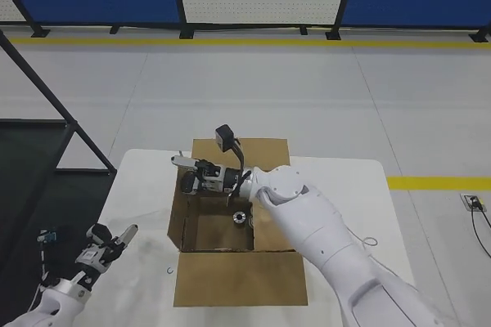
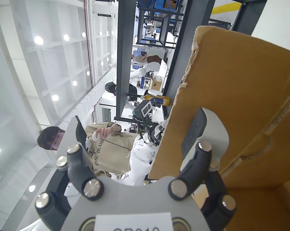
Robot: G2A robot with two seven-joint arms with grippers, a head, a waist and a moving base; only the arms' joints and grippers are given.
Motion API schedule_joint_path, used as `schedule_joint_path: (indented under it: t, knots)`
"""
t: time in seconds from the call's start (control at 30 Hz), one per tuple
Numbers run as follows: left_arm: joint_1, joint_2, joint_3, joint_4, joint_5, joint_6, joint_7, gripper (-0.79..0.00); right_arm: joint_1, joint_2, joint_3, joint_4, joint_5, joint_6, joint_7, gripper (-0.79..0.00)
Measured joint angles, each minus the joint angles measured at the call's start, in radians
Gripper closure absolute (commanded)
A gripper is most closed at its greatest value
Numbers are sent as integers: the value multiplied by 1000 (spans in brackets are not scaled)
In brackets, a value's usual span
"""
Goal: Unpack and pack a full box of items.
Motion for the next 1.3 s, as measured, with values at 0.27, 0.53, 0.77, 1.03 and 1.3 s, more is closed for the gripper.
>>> schedule_joint_path:
  t: [0.27,0.53,0.77,1.03,1.3]
  knots:
    - [66,-1,-43,-82,-23,-32,13,-785,-19,-63,-49,32,-35,-47,-98,-785]
    - [87,-3,-21,-124,-6,-44,15,-785,-26,-111,-70,90,-58,-83,-152,-785]
    - [68,-3,13,-114,16,-36,-1,-785,-21,-135,-72,124,-78,-108,-144,-785]
    - [70,-4,22,-127,54,-22,22,-785,-14,-145,-57,152,-91,-134,-133,-785]
    - [142,-9,-16,-187,45,-45,90,-785,-12,-149,-39,164,-99,-127,-124,-785]
